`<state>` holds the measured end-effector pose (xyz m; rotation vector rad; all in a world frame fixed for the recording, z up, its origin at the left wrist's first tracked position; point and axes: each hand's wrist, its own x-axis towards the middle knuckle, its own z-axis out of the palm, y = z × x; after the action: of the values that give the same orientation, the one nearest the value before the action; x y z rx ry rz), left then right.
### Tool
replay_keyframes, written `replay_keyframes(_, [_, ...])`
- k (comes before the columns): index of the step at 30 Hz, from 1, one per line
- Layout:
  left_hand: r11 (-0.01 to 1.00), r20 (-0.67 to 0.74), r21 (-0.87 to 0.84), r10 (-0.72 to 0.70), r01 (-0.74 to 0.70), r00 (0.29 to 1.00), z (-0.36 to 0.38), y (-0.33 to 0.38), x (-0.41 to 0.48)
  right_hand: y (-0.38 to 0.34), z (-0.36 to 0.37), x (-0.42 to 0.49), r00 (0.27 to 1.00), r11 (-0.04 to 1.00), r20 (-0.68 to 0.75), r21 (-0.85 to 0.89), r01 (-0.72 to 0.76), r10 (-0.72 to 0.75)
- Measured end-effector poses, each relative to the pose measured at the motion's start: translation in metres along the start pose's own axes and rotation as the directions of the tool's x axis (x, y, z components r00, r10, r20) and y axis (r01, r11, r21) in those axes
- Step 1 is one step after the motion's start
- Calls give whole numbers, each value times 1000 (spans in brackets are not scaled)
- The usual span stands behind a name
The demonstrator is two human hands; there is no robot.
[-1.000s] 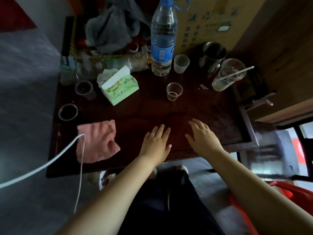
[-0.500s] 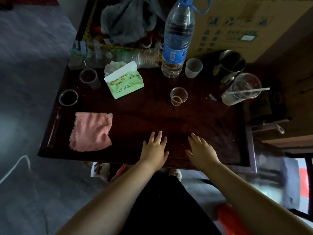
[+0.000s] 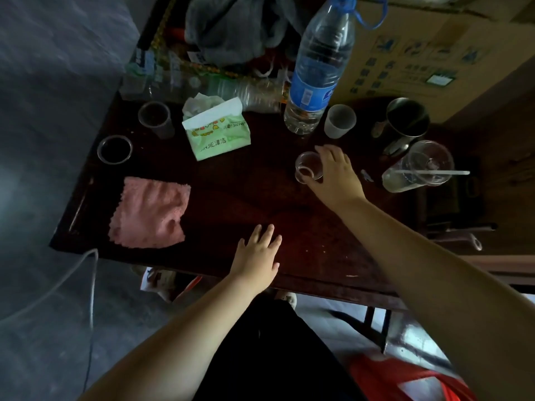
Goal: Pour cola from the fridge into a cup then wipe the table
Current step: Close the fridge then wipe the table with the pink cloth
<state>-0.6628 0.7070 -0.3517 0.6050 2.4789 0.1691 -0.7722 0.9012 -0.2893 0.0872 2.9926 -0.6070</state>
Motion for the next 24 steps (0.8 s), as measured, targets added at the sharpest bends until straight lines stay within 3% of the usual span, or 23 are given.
replay_keyframes(6, [1000, -10, -7, -5, 5, 1000, 1, 0, 0, -4, 11, 21, 989, 998, 150, -55, -3, 11])
replay_keyframes(20, [1000, -26, -3, -13, 13, 1000, 3, 4, 1, 30, -18, -9, 998, 999, 37, 14, -45, 44])
replay_keyframes(24, [1000, -50, -14, -20, 20, 999, 5, 5, 2, 66, -37, -42, 996, 998, 81, -45, -34, 38])
